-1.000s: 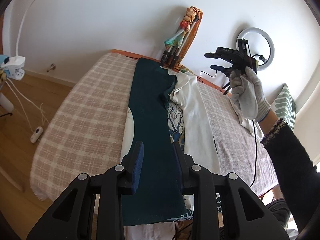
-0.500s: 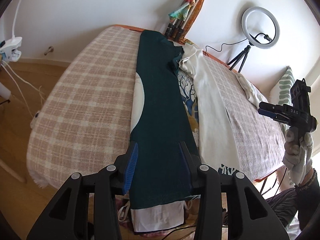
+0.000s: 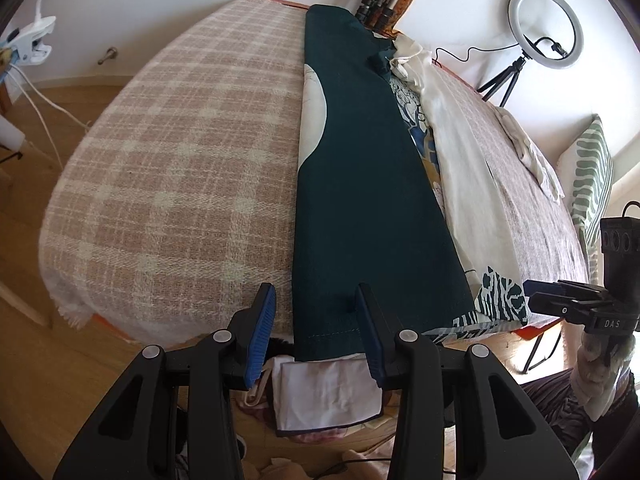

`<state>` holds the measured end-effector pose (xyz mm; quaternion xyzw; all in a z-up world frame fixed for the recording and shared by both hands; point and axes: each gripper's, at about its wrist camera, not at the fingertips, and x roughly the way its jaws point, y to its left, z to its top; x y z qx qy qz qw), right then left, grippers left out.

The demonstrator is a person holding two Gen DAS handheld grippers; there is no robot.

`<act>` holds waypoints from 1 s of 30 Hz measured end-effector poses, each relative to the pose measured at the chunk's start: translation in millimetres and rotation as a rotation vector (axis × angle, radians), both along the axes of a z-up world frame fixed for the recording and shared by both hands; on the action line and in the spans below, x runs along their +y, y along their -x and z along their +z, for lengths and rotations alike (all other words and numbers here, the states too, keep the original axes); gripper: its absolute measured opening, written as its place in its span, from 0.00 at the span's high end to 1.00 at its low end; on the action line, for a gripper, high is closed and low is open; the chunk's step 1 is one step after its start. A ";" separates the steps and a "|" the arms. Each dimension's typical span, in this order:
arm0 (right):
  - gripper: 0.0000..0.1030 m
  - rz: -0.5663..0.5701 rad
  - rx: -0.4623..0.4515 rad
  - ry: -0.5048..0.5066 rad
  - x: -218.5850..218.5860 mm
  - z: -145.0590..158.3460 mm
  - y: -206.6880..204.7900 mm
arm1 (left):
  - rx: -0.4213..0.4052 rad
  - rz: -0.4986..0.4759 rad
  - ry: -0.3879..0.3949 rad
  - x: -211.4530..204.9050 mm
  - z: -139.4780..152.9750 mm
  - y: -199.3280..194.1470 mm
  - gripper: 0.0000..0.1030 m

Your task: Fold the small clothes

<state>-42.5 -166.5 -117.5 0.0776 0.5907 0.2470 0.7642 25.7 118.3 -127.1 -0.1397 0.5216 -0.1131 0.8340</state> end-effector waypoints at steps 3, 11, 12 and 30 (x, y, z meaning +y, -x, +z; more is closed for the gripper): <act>0.70 0.011 -0.011 0.039 4.7 -4.7 2.2 | -0.005 0.006 0.010 1.1 0.2 2.6 0.63; 0.97 -0.011 -0.011 -0.014 -12.8 -3.4 9.0 | -0.071 -0.061 -0.066 -10.3 3.4 9.2 1.00; 0.97 -0.017 -0.020 -0.026 -15.8 -0.6 10.6 | -0.077 -0.060 -0.060 -9.6 5.2 11.0 1.00; 0.56 -0.045 0.001 -0.190 -34.6 -2.3 8.2 | -0.016 -0.033 0.107 2.0 -3.8 14.2 0.70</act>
